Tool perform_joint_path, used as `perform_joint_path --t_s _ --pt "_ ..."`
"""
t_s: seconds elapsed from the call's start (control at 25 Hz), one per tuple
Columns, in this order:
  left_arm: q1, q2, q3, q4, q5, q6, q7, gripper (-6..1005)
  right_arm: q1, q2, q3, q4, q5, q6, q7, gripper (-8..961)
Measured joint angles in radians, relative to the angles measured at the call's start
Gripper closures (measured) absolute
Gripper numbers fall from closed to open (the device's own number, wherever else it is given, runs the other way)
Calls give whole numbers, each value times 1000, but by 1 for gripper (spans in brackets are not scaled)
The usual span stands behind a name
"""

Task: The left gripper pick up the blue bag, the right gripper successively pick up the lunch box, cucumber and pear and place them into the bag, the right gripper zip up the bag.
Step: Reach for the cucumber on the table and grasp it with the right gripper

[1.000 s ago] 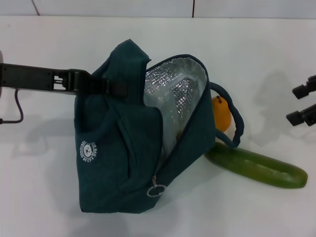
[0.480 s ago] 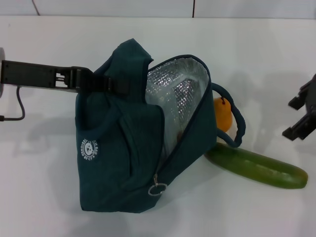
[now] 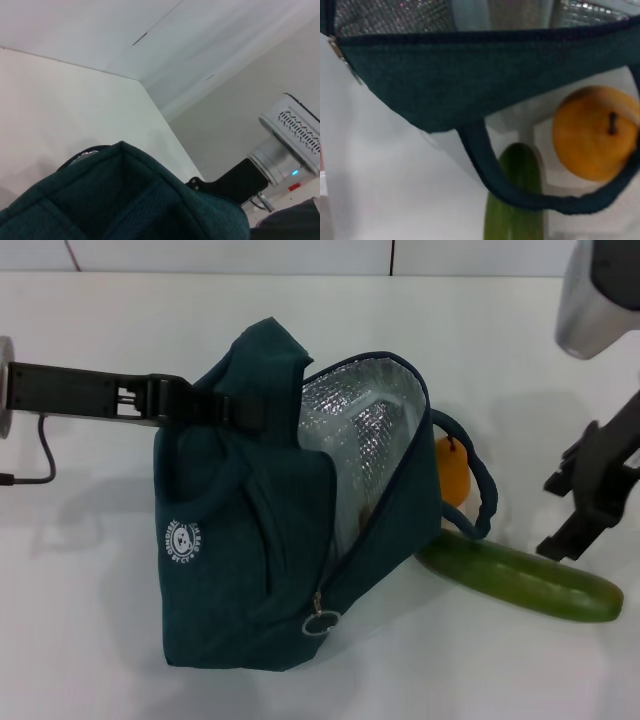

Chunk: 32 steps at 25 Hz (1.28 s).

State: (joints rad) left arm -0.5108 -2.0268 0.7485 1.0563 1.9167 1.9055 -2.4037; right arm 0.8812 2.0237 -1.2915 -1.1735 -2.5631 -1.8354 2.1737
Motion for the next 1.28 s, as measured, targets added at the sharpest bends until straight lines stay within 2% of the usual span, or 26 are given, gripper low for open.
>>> perform_joint_path --t_s 0.4,0.96,1.28 --pt "0 -1 0 -2 2 -4 0 951 23 4 -95 102 65 87 20 100" --pt "-15 0 0 -16 2 -4 0 951 33 4 -219 165 107 170 38 97" --pt "-19 1 0 -21 0 -3 0 951 32 4 -245 192 107 202 44 99"
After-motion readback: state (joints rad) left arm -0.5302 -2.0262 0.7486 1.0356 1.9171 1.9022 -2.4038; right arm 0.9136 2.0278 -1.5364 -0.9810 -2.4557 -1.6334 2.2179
